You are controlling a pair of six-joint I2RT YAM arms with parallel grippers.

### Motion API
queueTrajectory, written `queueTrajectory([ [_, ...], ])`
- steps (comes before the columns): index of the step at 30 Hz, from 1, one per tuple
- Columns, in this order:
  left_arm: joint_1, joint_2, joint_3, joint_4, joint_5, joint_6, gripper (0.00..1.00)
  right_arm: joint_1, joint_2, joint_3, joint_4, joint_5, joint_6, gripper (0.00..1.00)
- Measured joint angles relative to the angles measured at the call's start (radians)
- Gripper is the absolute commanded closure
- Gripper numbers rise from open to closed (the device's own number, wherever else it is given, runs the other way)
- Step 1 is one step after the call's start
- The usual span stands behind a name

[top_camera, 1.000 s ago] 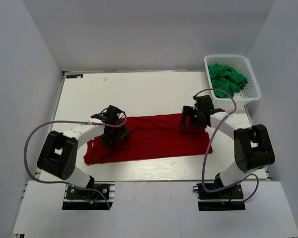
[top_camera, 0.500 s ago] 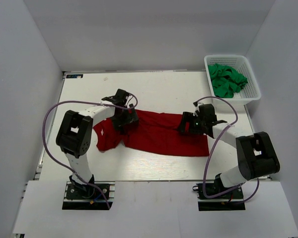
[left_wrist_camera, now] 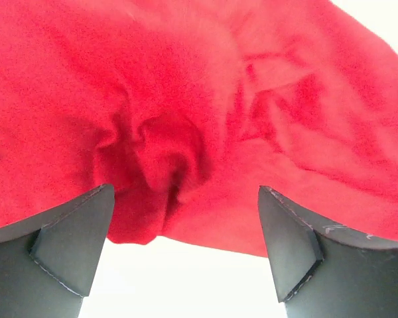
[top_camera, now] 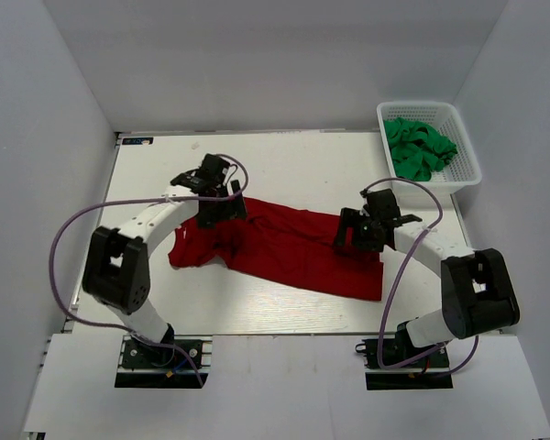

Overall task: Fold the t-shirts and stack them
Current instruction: Rotate the tshirt 90 degrees

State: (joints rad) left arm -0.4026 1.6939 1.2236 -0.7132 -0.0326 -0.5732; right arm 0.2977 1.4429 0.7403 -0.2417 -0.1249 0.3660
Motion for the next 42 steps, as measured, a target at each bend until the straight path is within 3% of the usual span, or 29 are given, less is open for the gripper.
queueTrajectory([
  [4, 0.017, -0.088, 0.076, -0.059, -0.072, -0.07, 0.01, 0.0, 0.0, 0.031, -0.021, 0.027, 0.0, 0.1],
  [8, 0.074, -0.025, 0.111, -0.113, -0.124, -0.146, 0.01, 0.0, 0.0, 0.038, -0.023, 0.051, 0.0, 0.1],
  [15, 0.182, 0.16, -0.002, -0.148, -0.122, -0.271, 0.22, 0.0, 0.024, 0.042, -0.022, 0.085, -0.003, 0.1],
  [18, 0.198, 0.199, 0.049, -0.159, -0.125, -0.286, 0.26, 0.004, 0.058, 0.047, -0.005, 0.08, -0.011, 0.1],
  [22, 0.199, 0.369, 0.293, -0.235, -0.139, -0.28, 0.29, 0.011, 0.079, 0.04, 0.044, 0.037, -0.045, 0.1],
  [27, 0.196, 0.66, 0.773, -0.275, -0.178, -0.215, 0.29, 0.044, 0.07, 0.011, 0.097, -0.068, -0.121, 0.1],
  [28, 0.197, 0.7, 0.838, -0.259, -0.183, -0.195, 0.23, 0.06, 0.058, 0.0, 0.097, -0.097, -0.132, 0.1],
  [31, 0.198, 0.827, 1.038, -0.095, -0.117, -0.1, 0.07, 0.172, 0.008, -0.04, 0.044, -0.233, -0.16, 0.1],
  [35, 0.205, 0.977, 1.179, 0.285, 0.116, -0.051, 0.01, 0.369, 0.002, -0.04, -0.067, -0.403, -0.219, 0.1],
  [36, 0.201, 1.021, 1.212, 0.382, 0.172, -0.056, 0.01, 0.404, 0.003, -0.031, -0.104, -0.443, -0.246, 0.19],
  [37, 0.196, 1.059, 1.233, 0.471, 0.214, -0.069, 0.01, 0.425, 0.007, -0.019, -0.13, -0.484, -0.273, 0.22],
  [39, 0.185, 1.111, 1.247, 0.626, 0.275, -0.103, 0.01, 0.448, 0.024, 0.026, -0.176, -0.562, -0.304, 0.1],
  [42, 0.167, 1.14, 1.244, 0.754, 0.323, -0.143, 0.0, 0.472, 0.026, 0.078, -0.182, -0.602, -0.328, 0.1],
])
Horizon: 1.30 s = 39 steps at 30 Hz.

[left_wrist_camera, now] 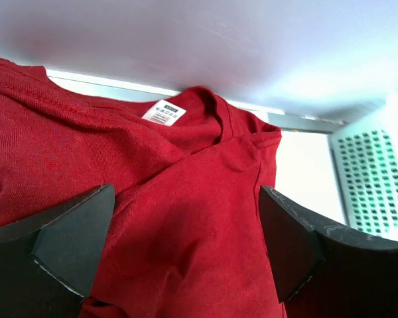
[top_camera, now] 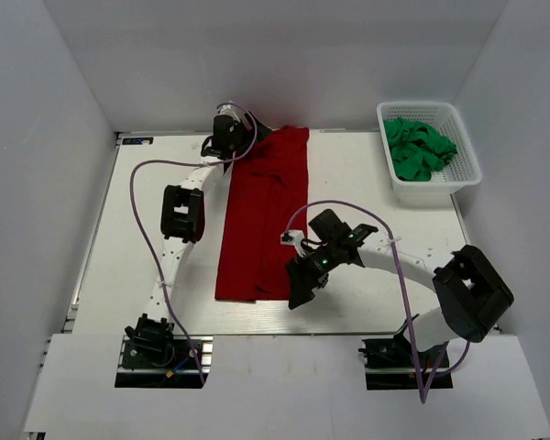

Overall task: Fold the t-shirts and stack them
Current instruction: Rotate the tshirt 90 degrees, then grab the bottom of the folded rectangular tshirt with both arms

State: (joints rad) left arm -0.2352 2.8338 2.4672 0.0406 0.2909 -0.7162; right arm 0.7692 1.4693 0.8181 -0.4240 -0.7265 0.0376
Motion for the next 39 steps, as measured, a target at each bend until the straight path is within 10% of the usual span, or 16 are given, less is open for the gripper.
queueTrajectory([
  [11, -0.031, -0.086, -0.075, -0.04, -0.074, 0.004, 0.0, -0.008, -0.138, 0.085, 0.011, 0.27, 0.158, 0.1],
  [16, -0.022, -0.367, -0.236, -0.257, -0.199, 0.105, 0.0, -0.01, -0.134, 0.086, -0.066, 0.491, 0.365, 0.1],
  [26, -0.03, -1.574, -1.361, -0.418, -0.353, 0.053, 0.02, -0.001, -0.078, 0.049, -0.095, 0.586, 0.545, 0.1],
  [33, -0.063, -1.58, -1.813, -0.543, -0.254, -0.023, 0.11, -0.001, 0.041, 0.049, -0.064, 0.524, 0.56, 0.17],
  [39, -0.086, -1.601, -1.899, -0.525, -0.15, -0.056, 0.32, 0.0, 0.09, 0.047, -0.025, 0.454, 0.564, 0.22],
])
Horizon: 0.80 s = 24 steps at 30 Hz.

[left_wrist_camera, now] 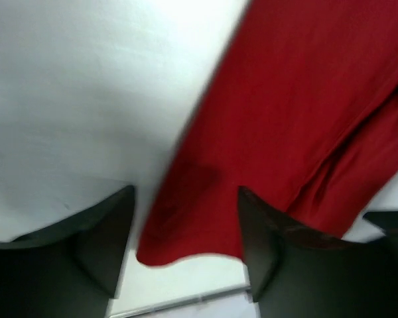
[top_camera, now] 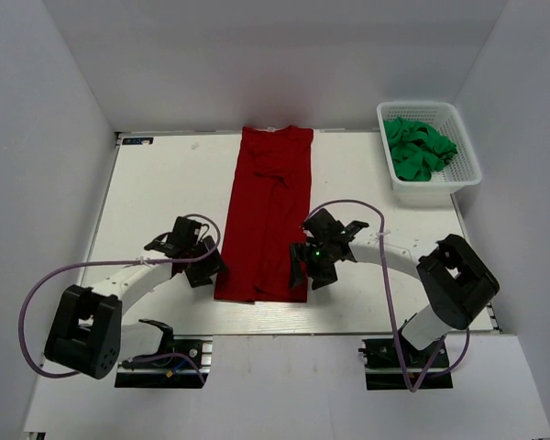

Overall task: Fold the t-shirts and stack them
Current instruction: Grab the bottom of the folded rectangular tshirt with both arms

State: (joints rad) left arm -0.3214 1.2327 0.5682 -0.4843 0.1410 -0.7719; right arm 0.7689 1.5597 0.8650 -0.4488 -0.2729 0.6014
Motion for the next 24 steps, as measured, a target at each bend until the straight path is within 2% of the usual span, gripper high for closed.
queueTrajectory([
  [7, -0.034, -0.06, -0.068, -0.014, 0.073, -0.018, 0.36, 0.008, 0.02, -0.017, 0.019, -0.04, 0.021, 0.28],
  [12, -0.055, -0.14, -0.134, -0.026, 0.121, -0.023, 0.45, 0.011, 0.033, -0.029, 0.031, -0.067, 0.032, 0.32],
  [15, -0.064, -0.132, -0.136, -0.028, 0.127, -0.024, 0.52, 0.011, 0.043, -0.029, 0.035, -0.078, 0.032, 0.39],
  [18, -0.071, -0.094, -0.13, -0.016, 0.149, -0.024, 0.64, 0.011, 0.058, -0.029, 0.036, -0.092, 0.03, 0.52],
  [20, -0.076, -0.073, -0.129, -0.007, 0.162, -0.025, 0.71, 0.011, 0.066, -0.029, 0.036, -0.094, 0.026, 0.66],
  [21, -0.079, -0.067, -0.129, -0.004, 0.167, -0.024, 0.8, 0.011, 0.071, -0.029, 0.036, -0.093, 0.026, 0.72],
  [22, -0.081, -0.062, -0.129, -0.004, 0.168, -0.021, 0.88, 0.011, 0.075, -0.029, 0.035, -0.093, 0.024, 0.89],
  [23, -0.082, -0.06, -0.128, -0.003, 0.171, -0.025, 0.95, 0.011, 0.079, -0.029, 0.036, -0.093, 0.021, 1.0],
  [24, -0.082, -0.06, -0.126, -0.005, 0.174, -0.025, 1.0, 0.011, 0.081, -0.029, 0.035, -0.093, 0.02, 1.0],
])
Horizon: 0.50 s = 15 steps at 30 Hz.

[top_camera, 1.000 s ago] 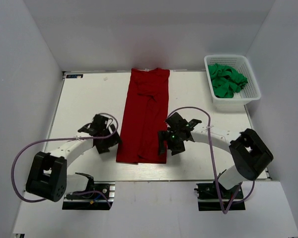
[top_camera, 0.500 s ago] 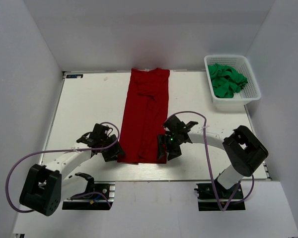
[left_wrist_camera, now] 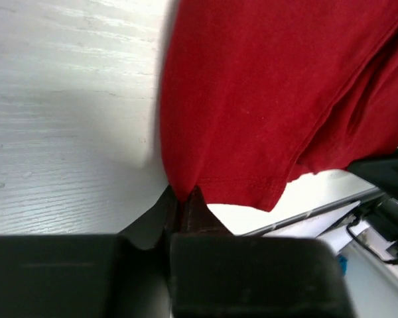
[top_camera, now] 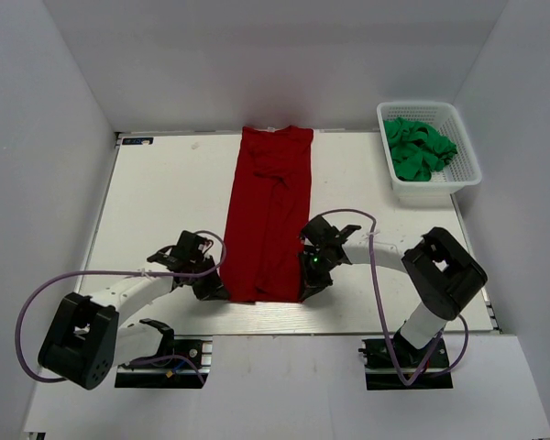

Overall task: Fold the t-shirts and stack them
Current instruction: Grab the bottom of the folded rectangular tshirt with both arms

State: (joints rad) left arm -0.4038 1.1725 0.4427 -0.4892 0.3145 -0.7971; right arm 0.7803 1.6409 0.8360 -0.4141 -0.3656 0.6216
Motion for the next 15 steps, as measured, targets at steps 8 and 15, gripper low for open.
queueTrajectory([
  [8, -0.004, -0.025, 0.081, -0.06, 0.0, 0.019, 1.0, -0.002, -0.042, 0.031, -0.056, 0.065, -0.018, 1.0],
  [15, 0.01, 0.08, 0.274, 0.021, 0.032, 0.037, 1.0, -0.025, -0.038, 0.239, -0.113, 0.161, -0.05, 1.0],
])
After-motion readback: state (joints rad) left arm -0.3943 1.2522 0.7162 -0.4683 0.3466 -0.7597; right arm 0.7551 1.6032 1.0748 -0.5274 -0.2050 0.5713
